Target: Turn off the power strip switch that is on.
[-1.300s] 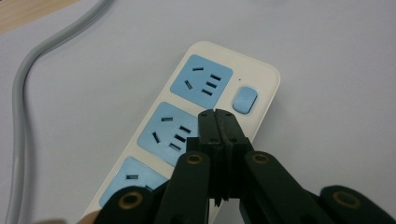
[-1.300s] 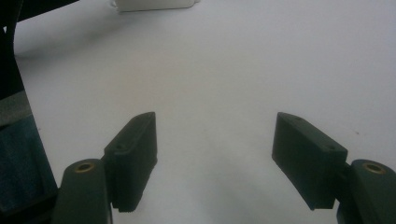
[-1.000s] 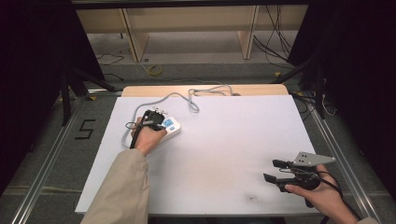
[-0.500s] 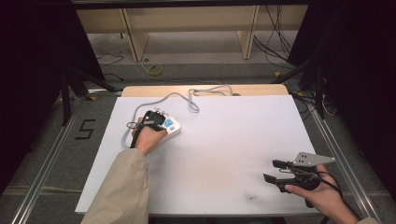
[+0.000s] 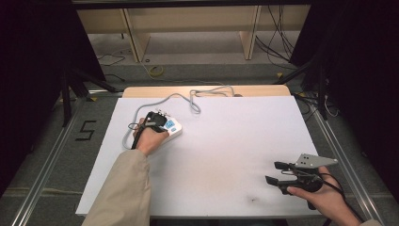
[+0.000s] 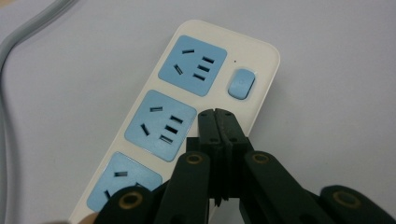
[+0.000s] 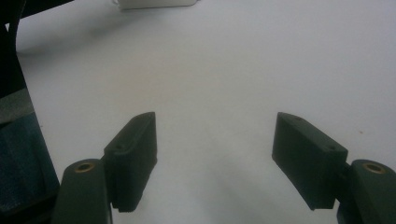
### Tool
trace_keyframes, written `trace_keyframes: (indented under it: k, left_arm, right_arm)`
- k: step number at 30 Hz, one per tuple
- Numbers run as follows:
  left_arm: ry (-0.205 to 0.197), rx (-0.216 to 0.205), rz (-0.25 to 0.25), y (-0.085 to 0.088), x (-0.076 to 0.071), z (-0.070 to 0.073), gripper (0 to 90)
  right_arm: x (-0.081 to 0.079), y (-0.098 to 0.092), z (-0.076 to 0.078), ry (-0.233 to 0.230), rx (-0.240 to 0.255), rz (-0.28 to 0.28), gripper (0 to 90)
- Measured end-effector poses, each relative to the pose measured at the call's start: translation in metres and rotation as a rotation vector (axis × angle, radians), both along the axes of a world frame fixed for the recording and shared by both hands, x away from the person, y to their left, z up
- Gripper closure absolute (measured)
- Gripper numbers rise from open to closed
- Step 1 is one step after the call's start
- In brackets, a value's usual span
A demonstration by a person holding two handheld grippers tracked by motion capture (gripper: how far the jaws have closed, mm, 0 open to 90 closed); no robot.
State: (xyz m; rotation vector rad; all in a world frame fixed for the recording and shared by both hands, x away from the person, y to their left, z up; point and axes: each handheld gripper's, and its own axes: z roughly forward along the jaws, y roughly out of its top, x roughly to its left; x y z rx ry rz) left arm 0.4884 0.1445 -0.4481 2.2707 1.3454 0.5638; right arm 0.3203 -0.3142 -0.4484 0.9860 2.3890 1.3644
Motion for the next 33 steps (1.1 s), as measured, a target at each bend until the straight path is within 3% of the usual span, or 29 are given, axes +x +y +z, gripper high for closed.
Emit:
trace_keyframes:
  k: [2,6,17,22,33]
  left_arm:
    - [0.004,0.014,-0.003,0.0001,0.0001,0.0004,90.0]
    - [0.007,-0.010,-0.005,0.0028,0.0006,0.0001,90.0]
    - [0.029,-0.021,0.002,0.0034,0.0035,0.0011,90.0]
    - [0.034,0.022,-0.014,-0.0004,0.0045,0.0022,90.0]
    - [0.034,0.016,-0.014,0.0006,0.0048,0.0025,90.0]
  right_arm:
    - [-0.0001,-0.0001,0.0000,-0.002,0.000,0.001,31.2]
    - [-0.0004,-0.0001,0.0003,-0.003,0.000,0.002,31.2]
    - [-0.0005,0.0004,0.0007,0.000,-0.002,0.001,31.2]
    - [-0.0005,0.0000,0.0003,-0.002,0.001,0.000,31.2]
    - [-0.0001,-0.0002,0.0003,0.000,0.001,0.001,31.2]
